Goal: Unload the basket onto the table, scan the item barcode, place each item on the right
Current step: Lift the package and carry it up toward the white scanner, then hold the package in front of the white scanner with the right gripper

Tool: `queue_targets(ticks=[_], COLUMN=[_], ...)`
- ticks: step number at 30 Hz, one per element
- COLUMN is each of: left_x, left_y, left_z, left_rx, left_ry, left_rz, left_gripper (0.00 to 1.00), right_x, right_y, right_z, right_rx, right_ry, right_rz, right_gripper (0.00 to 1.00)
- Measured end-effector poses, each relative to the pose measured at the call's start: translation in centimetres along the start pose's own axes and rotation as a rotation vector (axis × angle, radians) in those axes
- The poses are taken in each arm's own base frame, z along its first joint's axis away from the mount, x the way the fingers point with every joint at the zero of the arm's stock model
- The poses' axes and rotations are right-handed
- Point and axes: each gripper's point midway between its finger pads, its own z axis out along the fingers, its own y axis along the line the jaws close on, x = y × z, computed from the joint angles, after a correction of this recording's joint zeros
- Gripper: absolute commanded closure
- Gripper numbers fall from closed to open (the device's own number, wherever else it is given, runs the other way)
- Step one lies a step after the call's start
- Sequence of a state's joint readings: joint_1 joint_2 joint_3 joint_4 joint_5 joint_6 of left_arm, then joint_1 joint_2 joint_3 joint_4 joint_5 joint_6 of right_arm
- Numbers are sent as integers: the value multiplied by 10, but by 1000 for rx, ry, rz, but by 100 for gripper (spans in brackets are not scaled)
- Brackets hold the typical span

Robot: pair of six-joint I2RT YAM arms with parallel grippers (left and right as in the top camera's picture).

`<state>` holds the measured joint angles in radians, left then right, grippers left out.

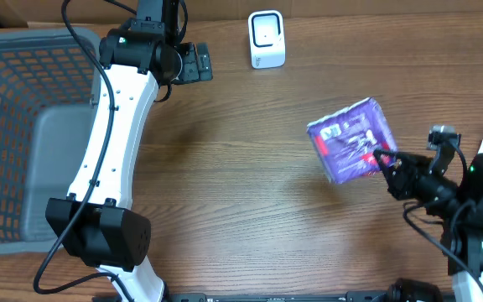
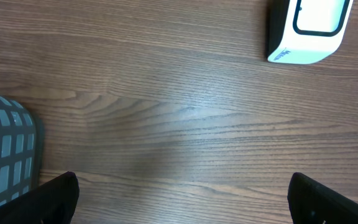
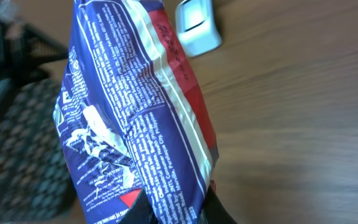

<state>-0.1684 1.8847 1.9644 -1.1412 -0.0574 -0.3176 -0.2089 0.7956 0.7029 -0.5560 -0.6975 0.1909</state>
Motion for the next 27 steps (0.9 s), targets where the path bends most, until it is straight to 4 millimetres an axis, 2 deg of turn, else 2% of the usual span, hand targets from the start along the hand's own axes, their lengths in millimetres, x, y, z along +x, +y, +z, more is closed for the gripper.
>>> queue_targets(ticks=[3,9,10,15,19,21,23,27], left_x=[0,0,0,0,0,0,0,0], left_y=[0,0,0,0,0,0,0,0], left_z=[0,0,0,0,0,0,0,0], left_rx=[0,0,0,0,0,0,0,0], left_ry=[-1,0,0,0,0,1,0,0], left_rz=[0,0,0,0,0,0,0,0], left_gripper=[0,0,0,0,0,0,0,0], right_x=[-17,-33,-45,-72,-112,-125,-132,-131], right_y=[-11,-7,-7,7,39,45,39,5], right_z=[21,71,89,106,110,110,117,155], right_rx=[26,28,89,165,240,291,375,583], right_ry=[-30,-72,-137,-289,-546,-635,-672,-594], right_rz=[-51,-173,-232,-369,-559,-630,-720,-938], right_gripper=[96,96,96,96,96,96,96,96])
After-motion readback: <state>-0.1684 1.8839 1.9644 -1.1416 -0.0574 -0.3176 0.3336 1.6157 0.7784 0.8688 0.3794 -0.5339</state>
